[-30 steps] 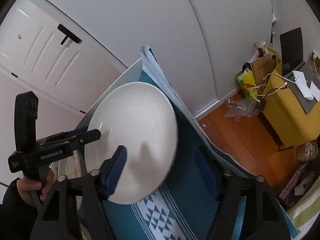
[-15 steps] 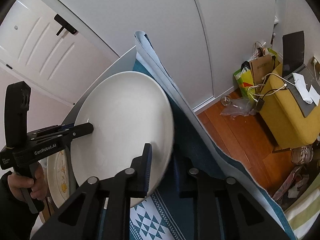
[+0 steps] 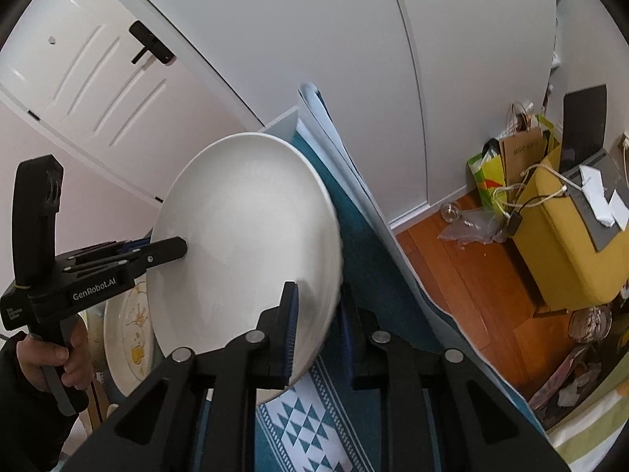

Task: Organize plates and bowls
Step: 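Carry the white plate and lower it onto the yellow plate with the right tool, then open the right tool and lift it off the stacked plates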

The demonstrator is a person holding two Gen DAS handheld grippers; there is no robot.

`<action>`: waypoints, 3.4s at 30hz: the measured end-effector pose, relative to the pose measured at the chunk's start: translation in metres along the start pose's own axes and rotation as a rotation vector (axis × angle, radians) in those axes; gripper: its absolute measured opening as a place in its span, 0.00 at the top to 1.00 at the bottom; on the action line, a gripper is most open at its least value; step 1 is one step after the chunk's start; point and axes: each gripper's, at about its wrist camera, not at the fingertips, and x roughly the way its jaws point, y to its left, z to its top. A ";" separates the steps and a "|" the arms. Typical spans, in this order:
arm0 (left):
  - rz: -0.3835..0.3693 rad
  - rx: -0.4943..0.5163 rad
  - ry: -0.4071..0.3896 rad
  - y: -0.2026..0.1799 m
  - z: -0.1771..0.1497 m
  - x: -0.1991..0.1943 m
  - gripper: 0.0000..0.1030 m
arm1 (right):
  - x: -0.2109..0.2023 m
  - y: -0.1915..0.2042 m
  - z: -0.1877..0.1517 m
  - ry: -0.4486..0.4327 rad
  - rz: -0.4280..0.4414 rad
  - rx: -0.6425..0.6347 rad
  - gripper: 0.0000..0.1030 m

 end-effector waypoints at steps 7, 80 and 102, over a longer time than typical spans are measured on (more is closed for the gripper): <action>0.030 -0.054 -0.059 -0.005 -0.027 -0.052 0.81 | -0.037 0.025 -0.005 -0.019 0.018 -0.074 0.82; 0.625 -0.474 0.103 -0.004 -0.314 -0.088 0.81 | 0.019 0.214 -0.186 0.334 0.045 -0.917 0.83; 0.667 -0.412 0.089 -0.004 -0.333 -0.104 0.81 | 0.023 0.223 -0.187 0.289 -0.004 -0.948 0.83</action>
